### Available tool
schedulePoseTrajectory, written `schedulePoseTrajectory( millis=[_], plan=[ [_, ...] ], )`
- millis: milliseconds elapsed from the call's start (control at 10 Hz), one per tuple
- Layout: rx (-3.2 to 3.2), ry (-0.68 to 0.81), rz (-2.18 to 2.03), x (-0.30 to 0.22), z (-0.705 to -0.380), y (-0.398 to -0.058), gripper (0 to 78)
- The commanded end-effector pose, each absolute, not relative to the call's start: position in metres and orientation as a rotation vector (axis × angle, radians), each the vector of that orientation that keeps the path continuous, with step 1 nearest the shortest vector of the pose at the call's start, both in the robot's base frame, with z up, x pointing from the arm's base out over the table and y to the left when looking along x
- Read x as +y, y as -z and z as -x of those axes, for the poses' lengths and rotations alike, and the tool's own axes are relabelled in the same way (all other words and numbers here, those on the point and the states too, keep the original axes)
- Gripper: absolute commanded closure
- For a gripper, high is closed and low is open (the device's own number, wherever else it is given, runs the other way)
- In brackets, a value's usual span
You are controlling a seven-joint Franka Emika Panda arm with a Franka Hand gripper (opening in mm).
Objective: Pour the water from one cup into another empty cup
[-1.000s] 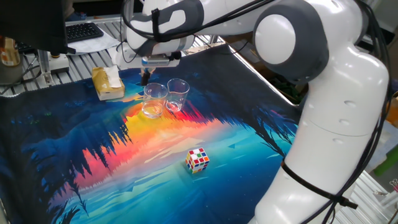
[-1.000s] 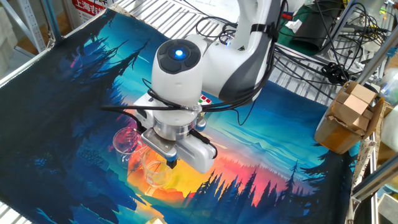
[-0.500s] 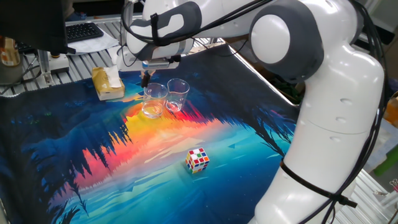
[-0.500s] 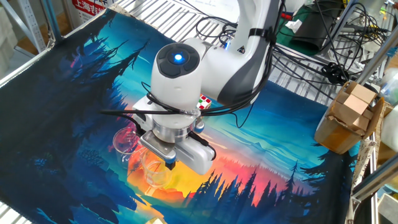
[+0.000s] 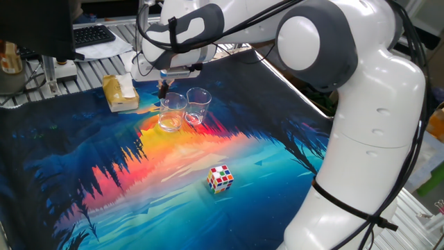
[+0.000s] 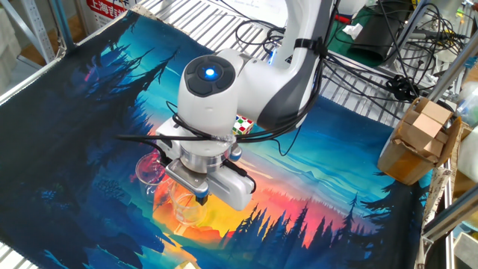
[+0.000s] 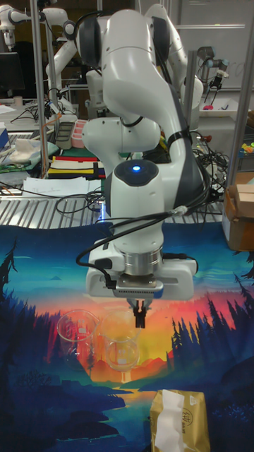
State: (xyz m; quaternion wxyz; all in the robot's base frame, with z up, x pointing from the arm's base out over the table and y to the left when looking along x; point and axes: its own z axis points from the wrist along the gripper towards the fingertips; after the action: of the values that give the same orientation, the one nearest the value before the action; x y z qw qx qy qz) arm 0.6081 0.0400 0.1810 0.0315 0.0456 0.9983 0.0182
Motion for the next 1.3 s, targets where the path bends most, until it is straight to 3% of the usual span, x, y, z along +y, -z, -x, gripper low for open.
schedulePoseTrajectory(
  millis=[100,500,600,1300],
  plan=[
    [3.073,-0.056,-0.139,0.0398,-0.6091,-0.1813,77.6],
    [3.072,-0.056,-0.134,0.0399,-0.6087,-0.1787,77.6],
    [3.072,-0.056,-0.135,0.0399,-0.6087,-0.1787,0.1],
    [3.072,-0.056,-0.135,0.0399,-0.6087,-0.1787,0.1]
  ],
)
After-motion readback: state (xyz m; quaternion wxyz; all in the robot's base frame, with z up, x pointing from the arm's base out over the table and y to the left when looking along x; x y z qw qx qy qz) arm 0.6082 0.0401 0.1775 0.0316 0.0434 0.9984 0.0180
